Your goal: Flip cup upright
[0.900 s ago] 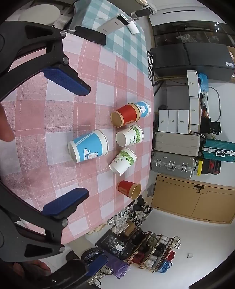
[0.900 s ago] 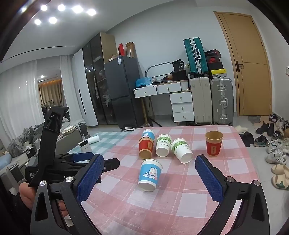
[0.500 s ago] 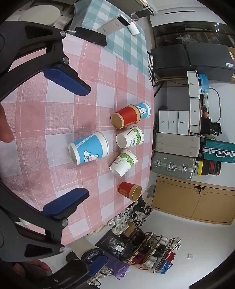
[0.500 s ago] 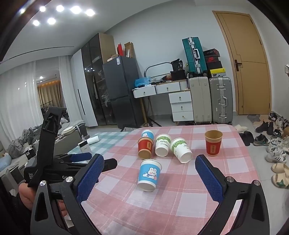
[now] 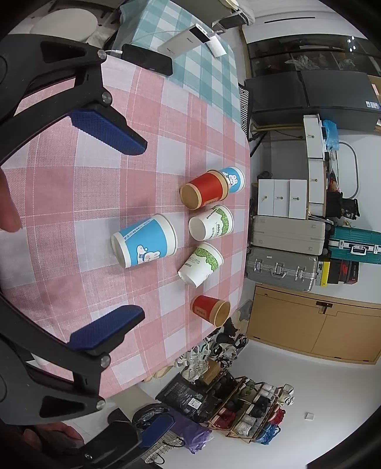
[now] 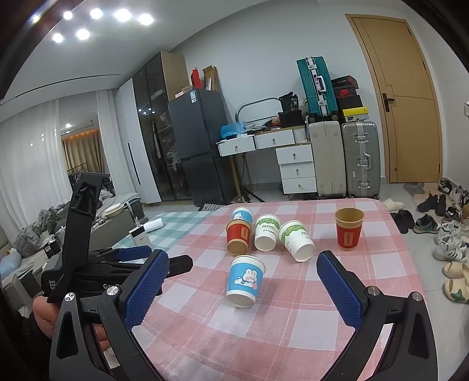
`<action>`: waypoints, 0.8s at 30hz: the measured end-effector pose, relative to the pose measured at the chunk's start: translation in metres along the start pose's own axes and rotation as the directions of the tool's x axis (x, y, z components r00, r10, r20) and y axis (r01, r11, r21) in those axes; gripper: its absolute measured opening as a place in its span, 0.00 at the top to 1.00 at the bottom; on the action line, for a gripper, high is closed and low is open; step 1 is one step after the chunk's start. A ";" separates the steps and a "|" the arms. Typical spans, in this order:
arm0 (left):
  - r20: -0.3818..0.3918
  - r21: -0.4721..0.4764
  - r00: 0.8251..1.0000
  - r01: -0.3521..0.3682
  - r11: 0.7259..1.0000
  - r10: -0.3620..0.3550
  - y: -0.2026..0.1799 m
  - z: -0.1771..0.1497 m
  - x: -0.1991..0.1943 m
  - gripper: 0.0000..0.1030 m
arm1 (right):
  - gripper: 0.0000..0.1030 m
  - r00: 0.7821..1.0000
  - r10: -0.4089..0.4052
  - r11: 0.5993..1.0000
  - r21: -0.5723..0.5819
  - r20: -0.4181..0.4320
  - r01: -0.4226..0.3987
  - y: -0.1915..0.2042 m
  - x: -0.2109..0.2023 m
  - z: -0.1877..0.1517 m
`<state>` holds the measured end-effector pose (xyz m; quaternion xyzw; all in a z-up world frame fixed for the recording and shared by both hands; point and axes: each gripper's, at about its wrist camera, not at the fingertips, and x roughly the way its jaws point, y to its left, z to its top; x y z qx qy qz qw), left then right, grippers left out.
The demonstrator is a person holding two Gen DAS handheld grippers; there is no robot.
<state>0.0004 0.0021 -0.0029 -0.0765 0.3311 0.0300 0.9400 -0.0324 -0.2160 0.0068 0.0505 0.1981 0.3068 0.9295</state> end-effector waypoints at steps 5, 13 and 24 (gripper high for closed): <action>0.002 0.000 1.000 -0.001 1.000 0.001 -0.001 -0.001 0.000 0.01 | 0.00 1.000 0.003 1.000 0.002 0.000 -0.003 0.000 -0.001 0.001; -0.004 -0.001 1.000 -0.002 1.000 0.002 0.004 0.000 0.002 0.01 | 0.00 1.000 0.002 1.000 0.001 0.001 -0.002 0.002 -0.002 0.001; -0.001 0.006 1.000 -0.004 1.000 0.004 0.000 -0.001 0.001 0.01 | 0.00 1.000 -0.008 1.000 0.010 0.005 0.008 -0.001 -0.004 0.003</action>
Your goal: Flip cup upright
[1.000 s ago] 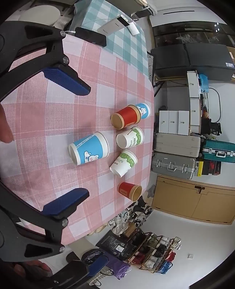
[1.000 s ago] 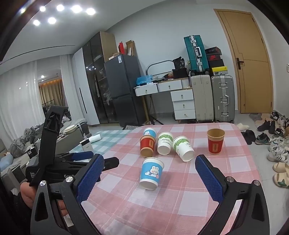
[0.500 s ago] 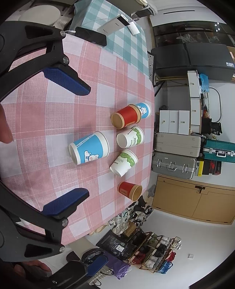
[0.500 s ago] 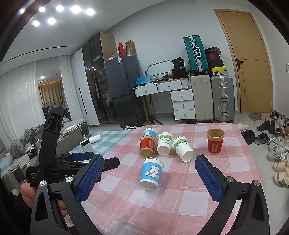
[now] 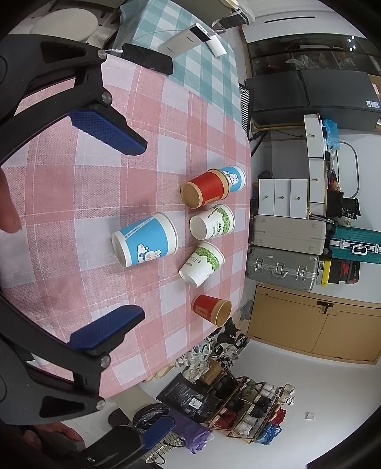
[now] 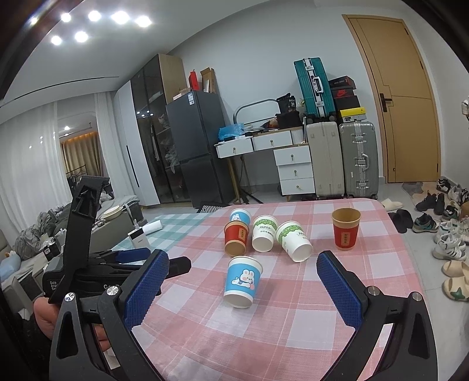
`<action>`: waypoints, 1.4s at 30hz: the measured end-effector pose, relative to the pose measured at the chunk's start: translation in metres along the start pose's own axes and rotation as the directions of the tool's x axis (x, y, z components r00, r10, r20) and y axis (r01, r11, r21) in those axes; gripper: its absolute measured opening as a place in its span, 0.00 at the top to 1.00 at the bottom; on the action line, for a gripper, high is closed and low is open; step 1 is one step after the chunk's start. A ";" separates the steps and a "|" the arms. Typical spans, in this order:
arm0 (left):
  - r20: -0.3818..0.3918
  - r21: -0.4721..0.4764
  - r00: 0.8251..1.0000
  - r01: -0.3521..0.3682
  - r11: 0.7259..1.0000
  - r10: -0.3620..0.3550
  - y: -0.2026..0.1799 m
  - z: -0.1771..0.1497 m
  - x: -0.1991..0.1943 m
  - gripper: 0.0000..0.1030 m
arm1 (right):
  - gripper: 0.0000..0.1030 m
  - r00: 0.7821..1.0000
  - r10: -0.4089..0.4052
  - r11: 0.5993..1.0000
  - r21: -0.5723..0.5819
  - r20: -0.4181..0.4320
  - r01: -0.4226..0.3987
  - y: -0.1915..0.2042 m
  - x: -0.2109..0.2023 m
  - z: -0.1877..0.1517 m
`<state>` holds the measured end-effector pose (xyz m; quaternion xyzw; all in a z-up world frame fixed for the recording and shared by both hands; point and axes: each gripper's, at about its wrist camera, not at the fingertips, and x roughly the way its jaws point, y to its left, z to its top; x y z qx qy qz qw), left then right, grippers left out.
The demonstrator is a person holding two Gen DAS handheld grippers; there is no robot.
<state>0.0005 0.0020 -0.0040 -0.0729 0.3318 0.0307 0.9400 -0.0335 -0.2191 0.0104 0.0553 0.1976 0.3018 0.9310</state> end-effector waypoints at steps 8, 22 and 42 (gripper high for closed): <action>0.000 0.001 1.000 0.000 1.000 0.000 0.000 0.000 0.000 0.01 | 0.00 1.000 0.001 1.000 0.002 0.002 -0.001 0.000 -0.002 -0.001; -0.003 -0.001 1.000 0.001 1.000 -0.001 -0.001 -0.001 0.002 0.01 | 0.00 1.000 0.000 1.000 0.004 0.003 0.000 -0.001 -0.003 -0.002; -0.013 -0.006 1.000 0.018 1.000 -0.018 0.000 -0.008 0.005 0.01 | 0.00 1.000 -0.011 1.000 0.019 0.000 0.011 -0.005 -0.004 -0.005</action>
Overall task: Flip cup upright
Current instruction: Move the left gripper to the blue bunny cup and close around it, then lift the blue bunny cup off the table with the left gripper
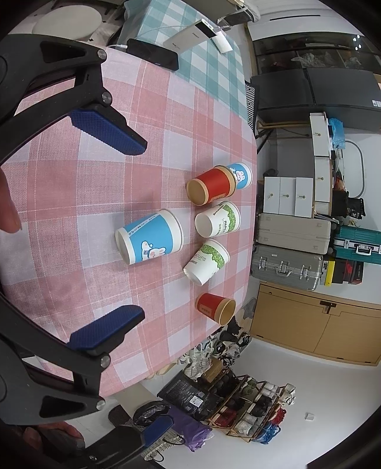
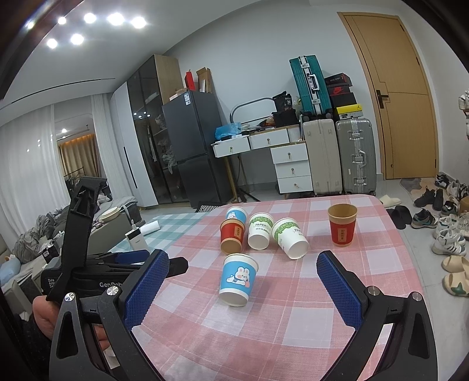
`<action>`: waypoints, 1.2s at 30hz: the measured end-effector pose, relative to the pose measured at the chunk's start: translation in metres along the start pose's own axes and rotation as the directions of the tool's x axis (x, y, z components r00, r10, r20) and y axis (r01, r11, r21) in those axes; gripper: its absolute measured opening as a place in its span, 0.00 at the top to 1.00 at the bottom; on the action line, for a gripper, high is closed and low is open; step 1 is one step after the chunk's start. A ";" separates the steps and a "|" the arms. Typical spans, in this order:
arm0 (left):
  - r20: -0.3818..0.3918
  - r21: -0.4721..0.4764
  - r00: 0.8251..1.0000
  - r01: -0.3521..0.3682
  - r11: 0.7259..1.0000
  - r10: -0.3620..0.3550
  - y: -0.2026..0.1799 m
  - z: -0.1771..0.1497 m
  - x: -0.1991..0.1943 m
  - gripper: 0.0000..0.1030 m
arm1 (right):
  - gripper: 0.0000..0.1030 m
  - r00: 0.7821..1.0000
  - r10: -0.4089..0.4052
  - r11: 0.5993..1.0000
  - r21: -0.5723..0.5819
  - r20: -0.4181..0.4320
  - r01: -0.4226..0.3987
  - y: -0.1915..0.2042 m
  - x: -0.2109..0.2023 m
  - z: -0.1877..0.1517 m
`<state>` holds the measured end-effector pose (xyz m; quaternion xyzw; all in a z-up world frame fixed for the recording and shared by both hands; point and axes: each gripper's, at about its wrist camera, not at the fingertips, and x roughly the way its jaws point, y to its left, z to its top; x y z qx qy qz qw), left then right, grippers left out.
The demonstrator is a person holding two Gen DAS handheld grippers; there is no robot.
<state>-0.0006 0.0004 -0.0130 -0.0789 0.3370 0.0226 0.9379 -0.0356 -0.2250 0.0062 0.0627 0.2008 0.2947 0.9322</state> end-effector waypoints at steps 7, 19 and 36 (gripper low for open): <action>-0.084 -0.020 0.996 0.012 1.000 -0.013 -0.001 -0.002 0.038 0.01 | 0.00 1.000 -0.015 0.999 0.032 -0.011 0.015 -0.017 0.005 -0.004; -0.293 -0.047 0.956 -0.010 0.999 -0.004 -0.016 0.023 0.160 0.01 | 0.00 0.998 -0.009 0.995 0.101 -0.063 0.016 -0.059 0.032 -0.014; -0.405 -0.123 0.913 -0.001 0.992 -0.049 0.006 0.035 0.209 0.43 | 0.00 0.998 0.015 0.991 0.137 -0.060 -0.007 -0.073 0.034 -0.018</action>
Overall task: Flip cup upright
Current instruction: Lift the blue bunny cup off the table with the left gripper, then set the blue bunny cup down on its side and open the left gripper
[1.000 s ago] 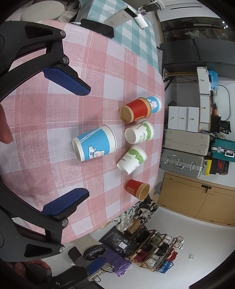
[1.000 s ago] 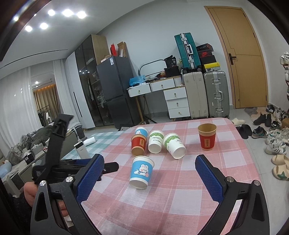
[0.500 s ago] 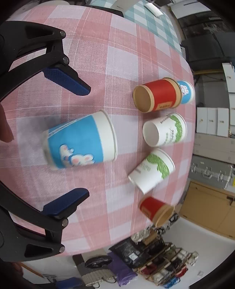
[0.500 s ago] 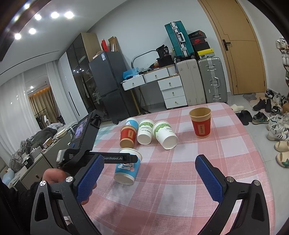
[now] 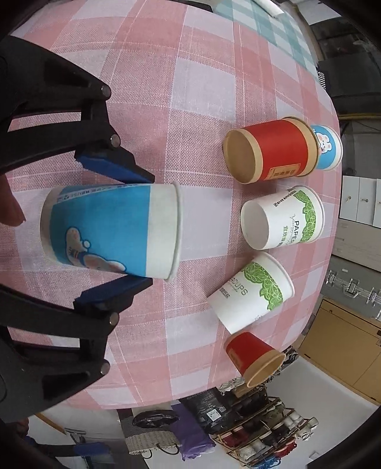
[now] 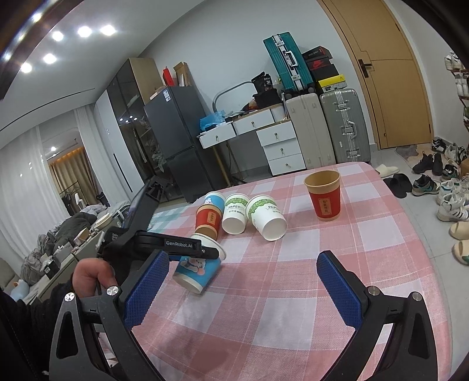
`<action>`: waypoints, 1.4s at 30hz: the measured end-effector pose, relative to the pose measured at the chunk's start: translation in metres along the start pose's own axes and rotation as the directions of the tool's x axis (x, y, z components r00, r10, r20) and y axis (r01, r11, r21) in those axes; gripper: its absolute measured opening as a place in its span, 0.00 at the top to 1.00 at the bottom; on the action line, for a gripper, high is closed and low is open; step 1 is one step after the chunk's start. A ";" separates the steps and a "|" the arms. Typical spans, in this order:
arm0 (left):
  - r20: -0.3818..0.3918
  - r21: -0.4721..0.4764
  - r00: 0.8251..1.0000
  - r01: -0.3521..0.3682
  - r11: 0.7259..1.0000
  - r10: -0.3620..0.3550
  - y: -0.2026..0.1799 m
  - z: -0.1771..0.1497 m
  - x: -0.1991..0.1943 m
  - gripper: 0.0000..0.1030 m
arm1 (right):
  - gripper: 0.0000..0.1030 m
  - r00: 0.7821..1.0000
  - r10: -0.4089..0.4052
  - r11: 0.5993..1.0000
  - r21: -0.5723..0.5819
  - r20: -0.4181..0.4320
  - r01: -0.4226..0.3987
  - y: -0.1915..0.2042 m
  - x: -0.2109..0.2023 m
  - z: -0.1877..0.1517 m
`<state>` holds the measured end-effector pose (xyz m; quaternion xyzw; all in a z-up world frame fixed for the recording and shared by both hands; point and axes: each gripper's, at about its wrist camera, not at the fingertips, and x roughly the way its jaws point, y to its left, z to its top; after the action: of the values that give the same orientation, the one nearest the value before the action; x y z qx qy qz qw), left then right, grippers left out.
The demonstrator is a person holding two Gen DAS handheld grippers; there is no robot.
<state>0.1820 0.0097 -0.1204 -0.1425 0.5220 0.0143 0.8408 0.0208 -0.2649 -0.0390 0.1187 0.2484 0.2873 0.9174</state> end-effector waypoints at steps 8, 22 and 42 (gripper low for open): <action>0.055 0.060 0.998 0.028 0.998 -0.031 -0.003 -0.008 -0.062 0.43 | 0.00 1.000 -0.006 1.000 -0.009 -0.004 0.006 0.013 -0.005 -0.002; 0.128 0.081 0.988 0.080 0.994 -0.090 0.035 -0.082 -0.196 0.42 | 0.00 1.000 0.014 1.000 -0.021 -0.010 -0.014 0.041 -0.016 -0.012; -0.039 -0.008 0.997 0.066 0.998 -0.066 0.067 -0.162 -0.103 0.41 | 0.00 0.998 0.008 0.999 -0.048 -0.062 -0.011 0.057 -0.006 -0.025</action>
<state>-0.0179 0.0452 -0.1113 -0.1628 0.5333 -0.0146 0.8300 -0.0229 -0.2205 -0.0372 0.0888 0.2690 0.3010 0.9106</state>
